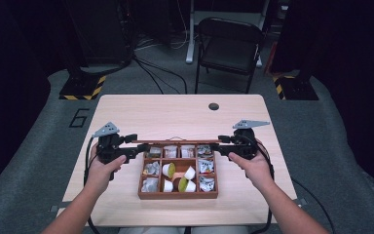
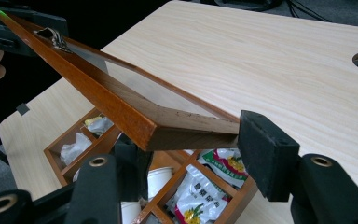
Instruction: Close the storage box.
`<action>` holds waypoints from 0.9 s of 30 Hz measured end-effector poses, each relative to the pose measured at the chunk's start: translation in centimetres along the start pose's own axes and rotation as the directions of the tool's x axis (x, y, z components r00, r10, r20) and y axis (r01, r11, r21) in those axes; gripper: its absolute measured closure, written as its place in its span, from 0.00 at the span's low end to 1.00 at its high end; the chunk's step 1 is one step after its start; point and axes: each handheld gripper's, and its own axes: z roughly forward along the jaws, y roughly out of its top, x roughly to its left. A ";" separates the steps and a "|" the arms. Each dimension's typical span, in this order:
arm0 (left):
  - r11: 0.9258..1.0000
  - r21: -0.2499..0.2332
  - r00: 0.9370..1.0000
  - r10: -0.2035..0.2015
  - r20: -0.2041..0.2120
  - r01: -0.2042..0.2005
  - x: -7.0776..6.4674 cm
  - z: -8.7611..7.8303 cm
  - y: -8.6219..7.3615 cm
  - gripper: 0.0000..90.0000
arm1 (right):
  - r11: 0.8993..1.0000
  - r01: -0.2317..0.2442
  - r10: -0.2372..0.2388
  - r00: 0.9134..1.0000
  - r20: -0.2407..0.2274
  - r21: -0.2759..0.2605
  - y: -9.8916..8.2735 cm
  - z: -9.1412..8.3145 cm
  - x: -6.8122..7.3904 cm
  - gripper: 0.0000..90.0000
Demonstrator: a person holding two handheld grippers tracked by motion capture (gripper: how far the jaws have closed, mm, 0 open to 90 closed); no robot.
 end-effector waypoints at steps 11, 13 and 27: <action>1.000 0.015 1.000 -0.016 -0.003 0.016 -1.3 -1.1 -2.0 0.38 | 0.999 0.033 -0.033 0.999 0.015 0.000 -1.8 -0.7 1.3 0.51; 1.000 0.018 1.000 -0.007 -0.005 0.007 -1.4 -1.2 -2.3 0.38 | 0.999 0.039 -0.039 0.999 0.018 -0.002 -2.2 -0.9 1.6 0.51; 1.000 0.005 1.000 0.002 -0.023 -0.002 -2.3 -1.4 -4.7 0.39 | 1.000 0.017 -0.017 1.000 0.005 -0.013 -5.1 -0.9 1.9 0.52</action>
